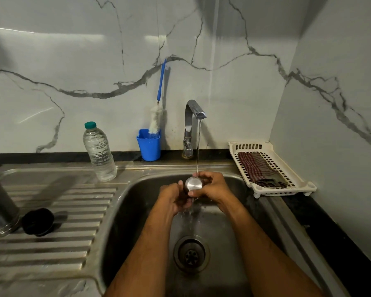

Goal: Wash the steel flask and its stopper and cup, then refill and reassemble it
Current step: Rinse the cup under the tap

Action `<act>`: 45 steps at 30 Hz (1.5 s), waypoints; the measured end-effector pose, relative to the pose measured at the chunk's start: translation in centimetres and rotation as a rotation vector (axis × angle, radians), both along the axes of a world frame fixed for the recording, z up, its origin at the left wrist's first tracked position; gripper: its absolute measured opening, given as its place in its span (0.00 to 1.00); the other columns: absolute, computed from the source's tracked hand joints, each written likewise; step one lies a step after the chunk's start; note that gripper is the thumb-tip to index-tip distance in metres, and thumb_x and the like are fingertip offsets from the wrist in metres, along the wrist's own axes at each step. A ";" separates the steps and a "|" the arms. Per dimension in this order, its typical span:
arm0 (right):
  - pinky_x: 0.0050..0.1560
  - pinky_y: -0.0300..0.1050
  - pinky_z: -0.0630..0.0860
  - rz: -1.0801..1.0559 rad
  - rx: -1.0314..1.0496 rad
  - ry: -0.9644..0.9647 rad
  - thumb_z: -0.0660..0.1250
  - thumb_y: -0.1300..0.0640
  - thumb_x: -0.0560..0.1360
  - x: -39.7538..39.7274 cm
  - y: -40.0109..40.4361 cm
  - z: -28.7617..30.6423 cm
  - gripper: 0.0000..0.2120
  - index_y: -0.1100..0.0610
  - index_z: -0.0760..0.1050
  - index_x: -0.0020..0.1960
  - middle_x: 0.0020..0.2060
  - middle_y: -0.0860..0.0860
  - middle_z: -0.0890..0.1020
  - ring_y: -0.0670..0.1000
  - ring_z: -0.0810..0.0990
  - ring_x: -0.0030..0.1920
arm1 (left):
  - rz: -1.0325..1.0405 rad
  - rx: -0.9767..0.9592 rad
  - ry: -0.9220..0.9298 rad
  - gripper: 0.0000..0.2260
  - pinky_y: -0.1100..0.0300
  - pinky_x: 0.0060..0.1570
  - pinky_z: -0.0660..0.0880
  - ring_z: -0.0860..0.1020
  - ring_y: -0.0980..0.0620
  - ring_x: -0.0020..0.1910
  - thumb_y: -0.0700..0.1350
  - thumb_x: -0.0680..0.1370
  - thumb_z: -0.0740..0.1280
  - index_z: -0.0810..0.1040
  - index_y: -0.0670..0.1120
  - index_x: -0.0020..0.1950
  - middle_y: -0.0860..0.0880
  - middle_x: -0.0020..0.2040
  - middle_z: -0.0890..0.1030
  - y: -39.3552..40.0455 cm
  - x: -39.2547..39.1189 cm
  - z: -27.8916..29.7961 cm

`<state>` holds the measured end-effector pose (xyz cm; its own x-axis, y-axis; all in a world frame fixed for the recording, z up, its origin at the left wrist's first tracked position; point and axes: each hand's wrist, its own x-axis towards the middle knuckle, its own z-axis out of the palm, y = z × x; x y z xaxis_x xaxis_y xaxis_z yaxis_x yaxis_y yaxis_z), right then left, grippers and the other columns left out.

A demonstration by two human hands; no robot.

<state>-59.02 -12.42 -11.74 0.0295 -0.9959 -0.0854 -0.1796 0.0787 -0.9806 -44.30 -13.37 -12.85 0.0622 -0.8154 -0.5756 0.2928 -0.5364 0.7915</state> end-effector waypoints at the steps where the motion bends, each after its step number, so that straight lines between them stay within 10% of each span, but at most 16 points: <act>1: 0.50 0.40 0.82 -0.004 -0.036 0.061 0.82 0.70 0.60 0.1 -0.2 -0.1 0.31 0.55 0.80 0.61 0.54 0.49 0.83 0.49 0.82 0.56 | -0.013 -0.004 0.050 0.13 0.43 0.50 0.82 0.82 0.37 0.53 0.48 0.83 0.65 0.78 0.39 0.60 0.35 0.53 0.82 0.1 0.0 0.1; 14: 0.56 0.55 0.83 -0.004 0.149 -0.349 0.73 0.71 0.73 -0.4 0.0 0.1 0.15 0.61 0.79 0.57 0.54 0.59 0.84 0.58 0.85 0.54 | -0.064 -0.228 0.252 0.20 0.46 0.47 0.81 0.80 0.39 0.57 0.25 0.79 0.55 0.77 0.39 0.65 0.37 0.60 0.79 0.2 -0.1 0.6; 24: 0.52 0.47 0.83 0.007 0.123 0.292 0.81 0.70 0.60 -0.6 -1.1 -1.5 0.33 0.58 0.79 0.63 0.56 0.54 0.81 0.55 0.79 0.60 | 0.097 -0.164 -0.202 0.10 0.46 0.52 0.81 0.79 0.47 0.39 0.31 0.80 0.61 0.81 0.39 0.55 0.42 0.47 0.84 -1.3 0.4 -1.7; 34: 0.50 0.41 0.79 -0.030 0.045 0.423 0.82 0.68 0.60 -0.1 -1.4 -1.6 0.33 0.57 0.78 0.64 0.57 0.52 0.81 0.53 0.79 0.59 | 0.081 -0.161 -0.258 0.14 0.55 0.45 0.78 0.80 0.52 0.39 0.28 0.79 0.61 0.82 0.43 0.52 0.45 0.47 0.84 -1.5 0.5 -1.9; 45: 0.55 0.44 0.81 0.033 0.075 0.437 0.82 0.69 0.61 0.6 -1.4 -1.7 0.31 0.60 0.79 0.63 0.56 0.53 0.83 0.53 0.80 0.58 | 0.085 -0.152 -0.255 0.10 0.46 0.58 0.81 0.82 0.46 0.48 0.30 0.79 0.64 0.82 0.42 0.51 0.43 0.48 0.84 -1.0 0.4 -1.4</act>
<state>-58.44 -13.79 -13.45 0.0062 -0.9857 -0.1685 -0.5793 0.1338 -0.8041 -43.85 -14.33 -14.23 0.2606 -0.8767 -0.4044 0.1137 -0.3881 0.9146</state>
